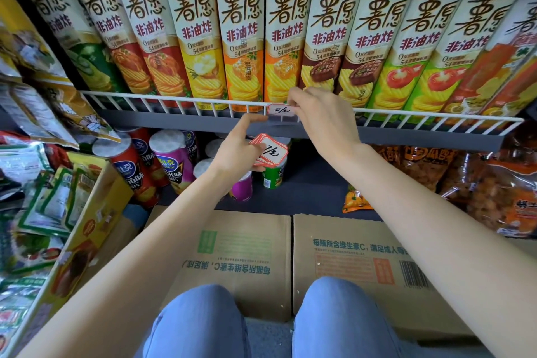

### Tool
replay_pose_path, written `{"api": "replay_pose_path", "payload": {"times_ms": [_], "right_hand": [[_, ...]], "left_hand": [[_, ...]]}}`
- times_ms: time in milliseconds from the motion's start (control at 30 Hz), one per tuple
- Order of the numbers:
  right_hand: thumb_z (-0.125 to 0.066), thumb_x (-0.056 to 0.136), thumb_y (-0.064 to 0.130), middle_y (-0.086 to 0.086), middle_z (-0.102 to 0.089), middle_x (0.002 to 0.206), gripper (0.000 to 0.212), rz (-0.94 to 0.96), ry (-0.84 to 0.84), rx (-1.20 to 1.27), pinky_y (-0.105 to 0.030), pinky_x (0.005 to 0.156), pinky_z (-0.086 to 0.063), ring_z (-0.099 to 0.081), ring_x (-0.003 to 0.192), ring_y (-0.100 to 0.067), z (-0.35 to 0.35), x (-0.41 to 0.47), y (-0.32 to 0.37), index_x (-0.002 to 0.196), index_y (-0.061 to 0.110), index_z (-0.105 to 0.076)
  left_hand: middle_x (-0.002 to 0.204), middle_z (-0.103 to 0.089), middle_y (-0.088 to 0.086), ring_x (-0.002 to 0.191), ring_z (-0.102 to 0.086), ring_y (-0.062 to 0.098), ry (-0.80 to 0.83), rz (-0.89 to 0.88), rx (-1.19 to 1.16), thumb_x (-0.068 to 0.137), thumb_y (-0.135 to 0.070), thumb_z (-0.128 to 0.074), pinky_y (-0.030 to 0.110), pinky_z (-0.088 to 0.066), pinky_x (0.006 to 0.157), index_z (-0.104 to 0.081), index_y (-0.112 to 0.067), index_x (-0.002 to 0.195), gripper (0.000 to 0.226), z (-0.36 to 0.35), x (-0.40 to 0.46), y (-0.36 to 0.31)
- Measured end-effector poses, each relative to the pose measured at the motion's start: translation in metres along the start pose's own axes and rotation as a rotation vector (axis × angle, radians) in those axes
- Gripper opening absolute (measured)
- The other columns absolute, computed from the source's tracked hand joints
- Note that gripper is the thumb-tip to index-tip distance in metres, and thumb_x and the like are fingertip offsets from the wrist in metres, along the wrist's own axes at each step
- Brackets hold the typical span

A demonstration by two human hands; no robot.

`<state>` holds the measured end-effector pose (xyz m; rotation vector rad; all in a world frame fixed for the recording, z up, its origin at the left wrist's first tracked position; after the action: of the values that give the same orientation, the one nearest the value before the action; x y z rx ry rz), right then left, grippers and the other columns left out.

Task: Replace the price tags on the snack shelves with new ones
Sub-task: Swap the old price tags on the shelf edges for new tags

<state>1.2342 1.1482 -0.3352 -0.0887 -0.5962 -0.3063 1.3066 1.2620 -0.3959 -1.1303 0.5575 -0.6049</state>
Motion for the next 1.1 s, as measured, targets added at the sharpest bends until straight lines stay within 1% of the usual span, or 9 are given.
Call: {"api": "replay_pose_path", "payload": {"times_ms": [133,267,400,500,633,767,900,1000,1100], "right_hand": [[-0.070,0.060,-0.009,-0.005,-0.056,0.066,0.027,0.054,0.010,-0.122,-0.016,0.041,-0.018,-0.056,0.067,-0.025,0.002,-0.005,0.007,0.078,0.010,-0.064],[-0.069,0.055,-0.014,-0.007,-0.056,0.067,0.036,0.058,0.001,-0.195,-0.020,0.040,-0.019,-0.056,0.069,-0.027,0.006,-0.009,0.010,0.083,0.007,-0.065],[-0.064,0.053,-0.016,-0.009,-0.052,0.064,0.042,0.032,-0.022,-0.209,-0.015,0.044,-0.008,-0.054,0.066,-0.027,0.007,-0.009,0.010,0.089,0.006,-0.064],[-0.065,0.056,-0.014,-0.008,-0.052,0.063,0.036,0.032,-0.029,-0.214,-0.017,0.042,-0.014,-0.054,0.064,-0.026,0.006,-0.010,0.009,0.084,0.008,-0.064],[-0.069,0.058,-0.011,-0.007,-0.055,0.065,0.036,0.022,-0.082,-0.206,-0.020,0.043,-0.021,-0.057,0.063,-0.026,0.005,-0.014,0.007,0.088,0.008,-0.066],[-0.071,0.064,-0.005,-0.007,-0.059,0.071,0.033,-0.084,-0.078,-0.119,-0.021,0.040,-0.027,-0.059,0.062,-0.027,-0.001,-0.015,0.002,0.092,0.011,-0.067],[-0.055,0.091,0.014,-0.003,-0.066,0.095,0.020,-0.247,-0.066,0.083,-0.030,0.052,-0.044,-0.063,0.080,-0.028,-0.002,-0.018,-0.006,0.105,0.022,-0.067],[-0.049,0.095,0.021,0.003,-0.066,0.109,0.024,-0.362,-0.073,0.205,-0.030,0.061,-0.044,-0.062,0.094,-0.022,-0.001,-0.019,-0.012,0.108,0.030,-0.067],[-0.050,0.094,0.019,0.007,-0.067,0.110,0.025,-0.433,-0.091,0.262,-0.025,0.062,-0.040,-0.061,0.098,-0.019,-0.003,-0.020,-0.014,0.106,0.032,-0.069]], "left_hand": [[0.071,-0.060,0.004,0.065,-0.063,0.008,-0.008,-0.007,0.007,0.093,-0.004,-0.047,0.018,-0.054,0.052,-0.045,-0.029,0.125,0.041,0.000,0.001,-0.002],[0.069,-0.060,0.002,0.063,-0.062,0.005,-0.004,-0.016,0.003,0.093,-0.004,-0.047,0.017,-0.053,0.052,-0.045,-0.030,0.125,0.041,0.000,-0.002,-0.003],[0.071,-0.061,0.002,0.063,-0.062,0.005,-0.008,-0.016,0.000,0.093,-0.004,-0.047,0.017,-0.053,0.051,-0.044,-0.030,0.125,0.041,0.001,0.000,-0.002],[0.075,-0.063,0.003,0.067,-0.064,0.006,-0.007,-0.015,0.001,0.093,-0.005,-0.048,0.019,-0.054,0.052,-0.044,-0.030,0.126,0.041,0.000,0.002,-0.001],[0.077,-0.064,0.003,0.070,-0.065,0.008,-0.008,-0.020,0.009,0.093,-0.006,-0.048,0.022,-0.056,0.056,-0.042,-0.031,0.127,0.042,-0.001,0.003,0.000],[0.077,-0.064,0.002,0.071,-0.065,0.008,-0.011,-0.015,0.024,0.094,-0.006,-0.049,0.026,-0.058,0.061,-0.042,-0.031,0.128,0.043,0.000,0.004,0.000],[0.078,-0.064,0.004,0.074,-0.067,0.011,-0.013,-0.012,0.023,0.093,-0.006,-0.048,0.026,-0.058,0.061,-0.042,-0.030,0.127,0.042,-0.001,0.005,-0.001],[0.080,-0.066,0.006,0.080,-0.069,0.015,-0.023,-0.010,0.042,0.093,-0.007,-0.049,0.037,-0.060,0.071,-0.043,-0.031,0.125,0.041,0.001,0.007,-0.001],[0.075,-0.065,0.003,0.073,-0.067,0.012,-0.017,-0.021,0.035,0.093,-0.007,-0.048,0.033,-0.059,0.066,-0.044,-0.030,0.124,0.039,0.002,0.006,-0.002]]}}
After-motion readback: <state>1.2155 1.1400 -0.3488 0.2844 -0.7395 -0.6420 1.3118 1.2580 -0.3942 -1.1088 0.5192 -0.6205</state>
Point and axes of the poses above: each hand's wrist, its own x-axis towards the middle knuckle, its own z-axis out of the back of the hand, y = z × x, the point moved 6 cm from there along x, towards the middle knuckle
